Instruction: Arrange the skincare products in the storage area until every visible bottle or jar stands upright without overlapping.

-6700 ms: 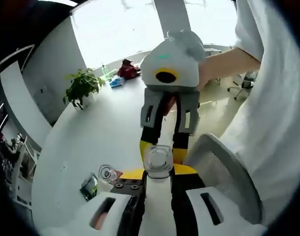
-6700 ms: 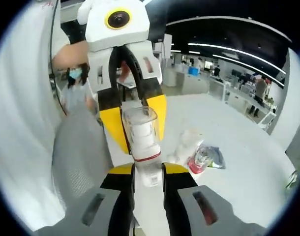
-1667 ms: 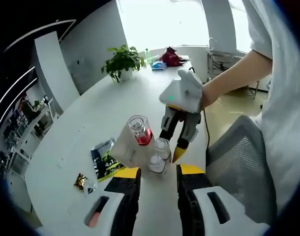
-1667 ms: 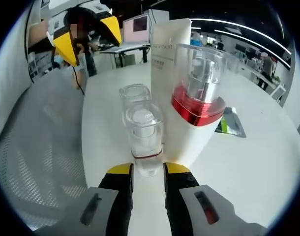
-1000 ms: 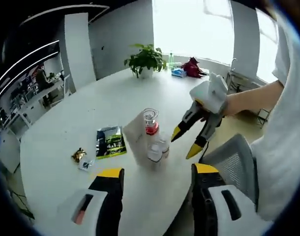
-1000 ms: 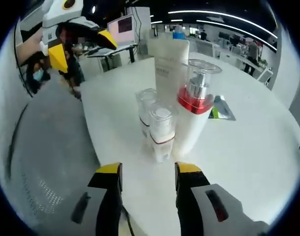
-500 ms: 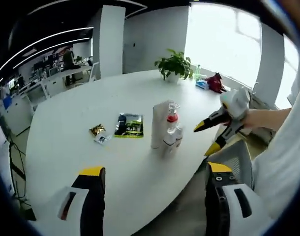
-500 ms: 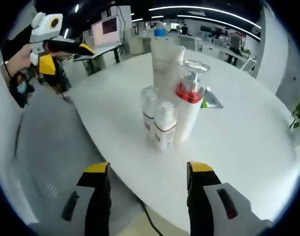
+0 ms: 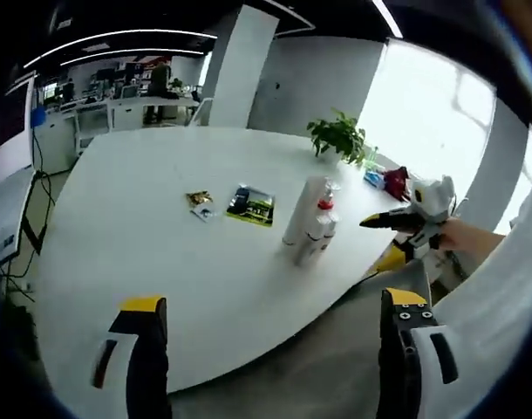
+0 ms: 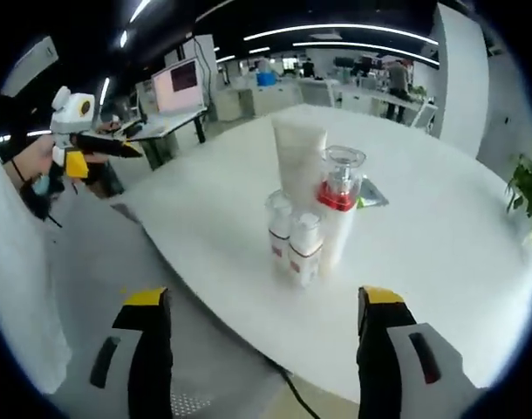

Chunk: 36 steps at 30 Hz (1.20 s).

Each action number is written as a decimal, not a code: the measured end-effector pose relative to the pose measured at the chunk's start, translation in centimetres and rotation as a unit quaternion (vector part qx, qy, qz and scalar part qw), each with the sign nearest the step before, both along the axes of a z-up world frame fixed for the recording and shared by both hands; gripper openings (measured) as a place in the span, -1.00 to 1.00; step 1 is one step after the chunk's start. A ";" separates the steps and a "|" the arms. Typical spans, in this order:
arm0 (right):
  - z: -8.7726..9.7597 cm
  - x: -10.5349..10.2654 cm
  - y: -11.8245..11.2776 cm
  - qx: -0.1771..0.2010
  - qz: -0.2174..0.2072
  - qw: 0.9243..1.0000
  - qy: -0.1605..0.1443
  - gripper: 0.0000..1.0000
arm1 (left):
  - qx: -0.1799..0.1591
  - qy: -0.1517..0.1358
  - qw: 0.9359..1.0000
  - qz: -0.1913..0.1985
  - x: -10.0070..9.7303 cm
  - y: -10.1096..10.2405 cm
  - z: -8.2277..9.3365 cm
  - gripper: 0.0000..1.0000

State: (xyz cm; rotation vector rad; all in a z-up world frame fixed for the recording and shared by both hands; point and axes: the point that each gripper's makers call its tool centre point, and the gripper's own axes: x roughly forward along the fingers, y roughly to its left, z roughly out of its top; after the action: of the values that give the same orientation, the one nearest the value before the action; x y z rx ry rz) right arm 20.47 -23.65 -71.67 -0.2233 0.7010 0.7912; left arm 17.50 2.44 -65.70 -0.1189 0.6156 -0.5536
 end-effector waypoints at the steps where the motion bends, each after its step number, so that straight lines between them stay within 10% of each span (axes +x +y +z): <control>1: 0.2 -0.1 0.0 0.002 -0.004 1.000 -0.005 0.84 | -0.004 -0.014 1.000 -0.003 -0.1 0.1 0.4 0.98; 7: 1.2 -1.0 -0.3 0.000 -0.038 0.999 -0.017 0.99 | -0.038 -0.039 0.998 0.014 -1.0 2.5 1.6 0.98; 12: 1.7 -1.5 -0.5 0.030 -0.068 0.997 -0.019 0.99 | 0.000 -0.066 0.996 0.064 -0.4 6.5 0.8 0.98; 17: 1.3 -2.3 -0.8 0.019 -0.079 0.997 -0.015 0.99 | -0.019 -0.043 0.995 0.083 -0.6 8.7 -0.3 0.98; 36: -0.1 -0.4 0.5 0.033 -0.071 0.997 0.005 0.94 | -0.016 -0.046 0.997 0.054 1.9 3.4 0.9 0.90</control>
State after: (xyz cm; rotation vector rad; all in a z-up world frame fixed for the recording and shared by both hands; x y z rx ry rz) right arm 20.07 -23.16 -71.73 -0.1096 0.6916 0.6795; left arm 19.37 5.86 -64.80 -0.1551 0.5082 -0.4617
